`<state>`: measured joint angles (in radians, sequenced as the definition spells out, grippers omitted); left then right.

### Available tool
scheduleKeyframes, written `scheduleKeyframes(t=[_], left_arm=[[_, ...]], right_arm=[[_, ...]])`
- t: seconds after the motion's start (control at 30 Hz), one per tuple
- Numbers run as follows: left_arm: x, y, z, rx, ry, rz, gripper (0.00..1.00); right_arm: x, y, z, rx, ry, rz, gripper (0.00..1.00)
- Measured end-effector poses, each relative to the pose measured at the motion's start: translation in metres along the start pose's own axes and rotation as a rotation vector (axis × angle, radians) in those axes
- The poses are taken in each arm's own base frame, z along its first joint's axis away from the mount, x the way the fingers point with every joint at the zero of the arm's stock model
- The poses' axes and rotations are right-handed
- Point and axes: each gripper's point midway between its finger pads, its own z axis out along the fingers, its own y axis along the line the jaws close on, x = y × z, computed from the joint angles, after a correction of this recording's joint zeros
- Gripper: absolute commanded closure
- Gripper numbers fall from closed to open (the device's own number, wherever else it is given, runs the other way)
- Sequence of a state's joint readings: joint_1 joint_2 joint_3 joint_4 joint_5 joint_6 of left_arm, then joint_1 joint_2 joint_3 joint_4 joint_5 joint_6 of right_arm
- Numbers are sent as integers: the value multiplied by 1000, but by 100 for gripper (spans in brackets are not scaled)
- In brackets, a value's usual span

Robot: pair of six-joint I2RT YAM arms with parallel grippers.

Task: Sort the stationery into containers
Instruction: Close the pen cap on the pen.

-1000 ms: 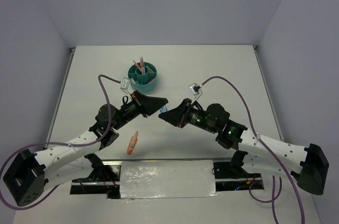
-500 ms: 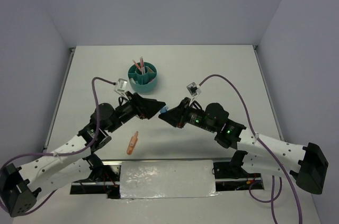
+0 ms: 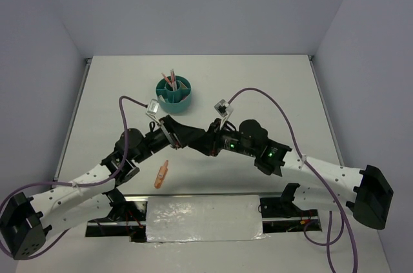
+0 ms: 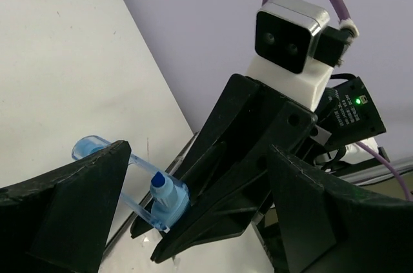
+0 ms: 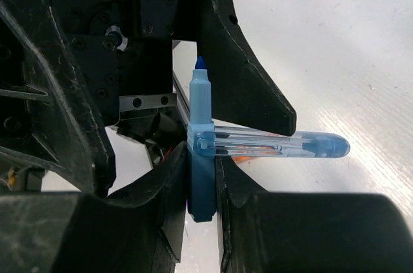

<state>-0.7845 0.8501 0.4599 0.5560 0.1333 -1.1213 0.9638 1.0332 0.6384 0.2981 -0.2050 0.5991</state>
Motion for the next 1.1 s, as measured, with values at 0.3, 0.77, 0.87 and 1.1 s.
scheduleKeyframes(t=[0.3, 0.77, 0.87, 1.1], left_arm=[[-8, 4, 3, -93, -19, -48, 1], [-8, 13, -1, -189, -30, -166, 1], [-11, 4, 2, -146, -37, -183, 1], [-17, -7, -3, -99, -69, -140, 1]], right_arm=[[-5, -5, 3, 59, 50, -79, 100], [-20, -10, 8, 75, 31, -260, 100], [-24, 7, 11, -9, 14, -275, 100], [-23, 30, 12, -101, -1, -248, 100]])
